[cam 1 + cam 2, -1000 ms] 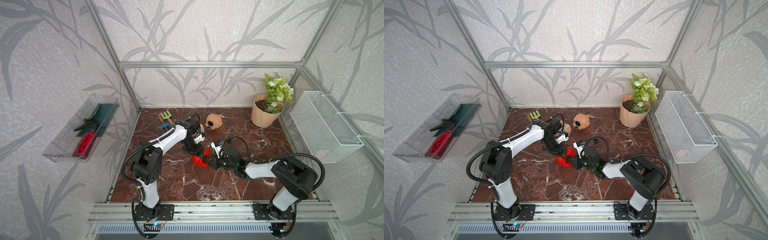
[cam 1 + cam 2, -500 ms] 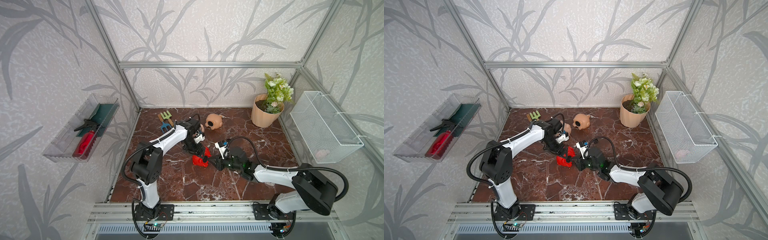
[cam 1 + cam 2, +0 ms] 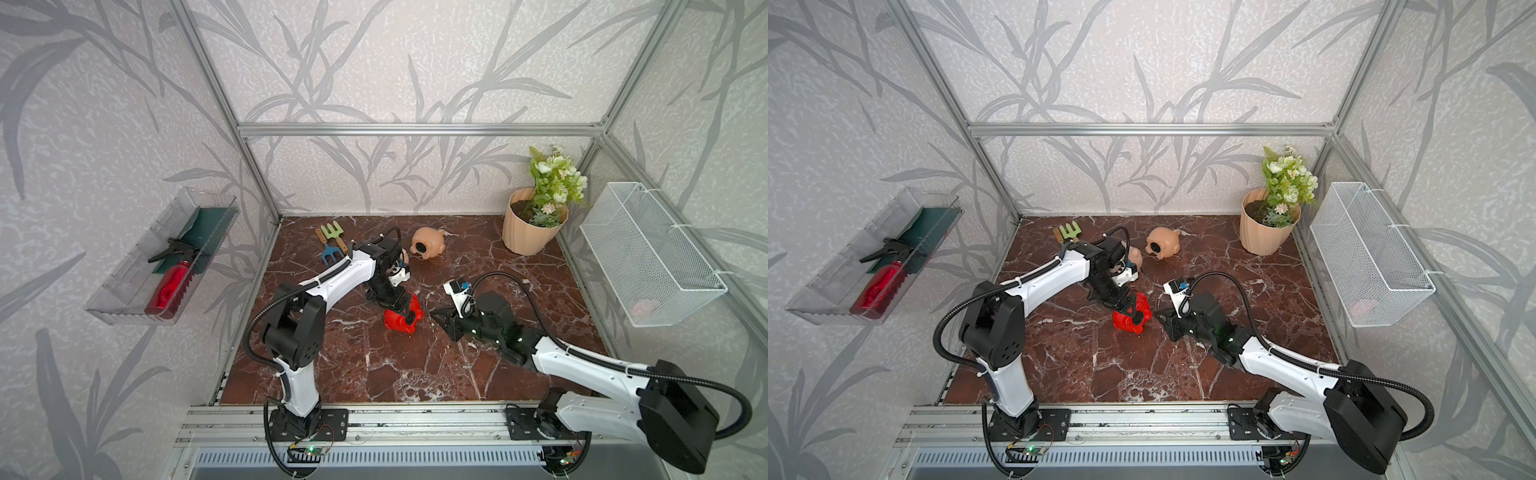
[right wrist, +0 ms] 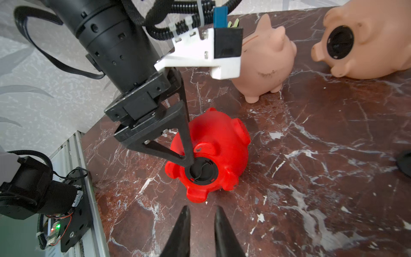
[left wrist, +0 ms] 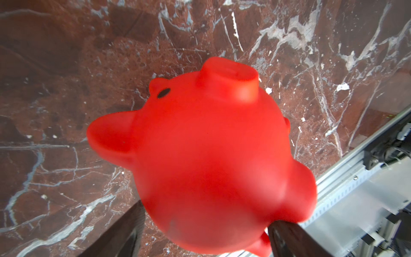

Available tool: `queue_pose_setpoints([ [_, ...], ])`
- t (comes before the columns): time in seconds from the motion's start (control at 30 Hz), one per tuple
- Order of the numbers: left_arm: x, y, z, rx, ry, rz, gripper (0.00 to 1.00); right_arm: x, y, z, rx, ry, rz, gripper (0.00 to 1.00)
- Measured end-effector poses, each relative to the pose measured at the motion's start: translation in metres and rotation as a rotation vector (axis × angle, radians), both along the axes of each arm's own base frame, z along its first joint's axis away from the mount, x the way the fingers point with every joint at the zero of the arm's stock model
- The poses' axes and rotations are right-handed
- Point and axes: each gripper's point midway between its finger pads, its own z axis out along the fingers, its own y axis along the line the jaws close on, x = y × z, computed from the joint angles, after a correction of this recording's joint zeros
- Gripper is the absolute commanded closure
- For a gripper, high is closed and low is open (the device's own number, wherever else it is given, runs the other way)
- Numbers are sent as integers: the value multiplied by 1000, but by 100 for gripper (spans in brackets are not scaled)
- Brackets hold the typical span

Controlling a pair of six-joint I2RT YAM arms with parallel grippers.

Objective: Close piggy banks
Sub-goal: Screw the knob on the piggy bank, then adjust the piggy bank at the center of the board.

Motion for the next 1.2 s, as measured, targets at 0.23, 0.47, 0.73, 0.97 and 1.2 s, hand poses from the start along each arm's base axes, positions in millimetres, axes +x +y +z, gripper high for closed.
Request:
queue_pose_setpoints([
  [0.23,3,0,4,85,-77,8,22,0,-11,-9,-37,12,-18,79],
  [0.47,14,22,1,209,-141,48,22,0,-14,-11,-49,16,-22,79],
  [0.73,20,46,4,325,-196,74,20,1,-16,-11,-49,15,-26,79],
  [0.97,22,62,9,375,-222,91,19,-1,-19,-10,-50,10,-29,79],
  [1.2,15,61,22,301,-228,101,19,0,-25,-7,-53,-1,-43,79],
])
